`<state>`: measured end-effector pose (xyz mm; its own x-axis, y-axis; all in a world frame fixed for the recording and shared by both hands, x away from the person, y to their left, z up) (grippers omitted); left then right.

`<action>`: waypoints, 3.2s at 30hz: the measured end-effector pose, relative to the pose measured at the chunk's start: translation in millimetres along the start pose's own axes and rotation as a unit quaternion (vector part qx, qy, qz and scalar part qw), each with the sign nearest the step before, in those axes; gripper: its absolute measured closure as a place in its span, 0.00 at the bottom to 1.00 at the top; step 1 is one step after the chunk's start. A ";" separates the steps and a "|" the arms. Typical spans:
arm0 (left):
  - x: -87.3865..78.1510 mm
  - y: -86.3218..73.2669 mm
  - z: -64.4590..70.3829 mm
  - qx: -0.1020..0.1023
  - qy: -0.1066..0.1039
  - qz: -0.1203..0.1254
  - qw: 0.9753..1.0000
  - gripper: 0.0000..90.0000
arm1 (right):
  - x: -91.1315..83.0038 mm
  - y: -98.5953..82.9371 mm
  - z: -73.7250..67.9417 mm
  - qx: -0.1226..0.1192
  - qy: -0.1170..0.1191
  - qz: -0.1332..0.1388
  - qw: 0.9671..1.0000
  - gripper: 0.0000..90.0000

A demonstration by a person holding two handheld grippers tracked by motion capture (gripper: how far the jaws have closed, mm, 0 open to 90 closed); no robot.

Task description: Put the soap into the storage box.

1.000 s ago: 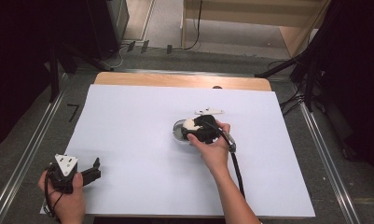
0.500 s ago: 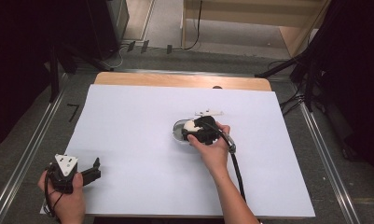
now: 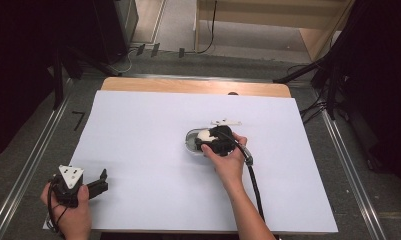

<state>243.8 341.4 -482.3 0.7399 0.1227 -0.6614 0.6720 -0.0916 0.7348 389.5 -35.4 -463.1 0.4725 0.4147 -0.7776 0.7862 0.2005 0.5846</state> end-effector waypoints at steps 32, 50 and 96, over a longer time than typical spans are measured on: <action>0.3 0.2 0.6 0.000 0.001 -0.001 1.000 0.00 | -36.6 2.2 6.5 -0.004 0.012 0.046 0.999 0.22; 0.2 0.1 1.3 0.003 0.004 -0.002 1.000 0.00 | -59.3 -17.8 45.8 0.020 -0.008 0.062 0.998 0.21; 0.4 0.1 2.7 0.009 0.009 -0.004 1.000 0.00 | -88.2 -82.8 134.0 0.069 -0.046 0.065 0.994 0.17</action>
<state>244.2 338.8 -482.9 0.7343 0.1406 -0.6641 0.6782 -0.1093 0.7267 336.1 -207.5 -473.9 0.6038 0.3449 -0.7186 0.7599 0.0233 0.6497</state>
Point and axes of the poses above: each handheld gripper's, and its own axes: x roughly forward along the jaws, y roughly out of its top, z roughly to its right, the point moved 3 cm from there along x, roughly forward along the jaws, and after that the axes turned 10 degrees about -z, right-handed, at the moved point
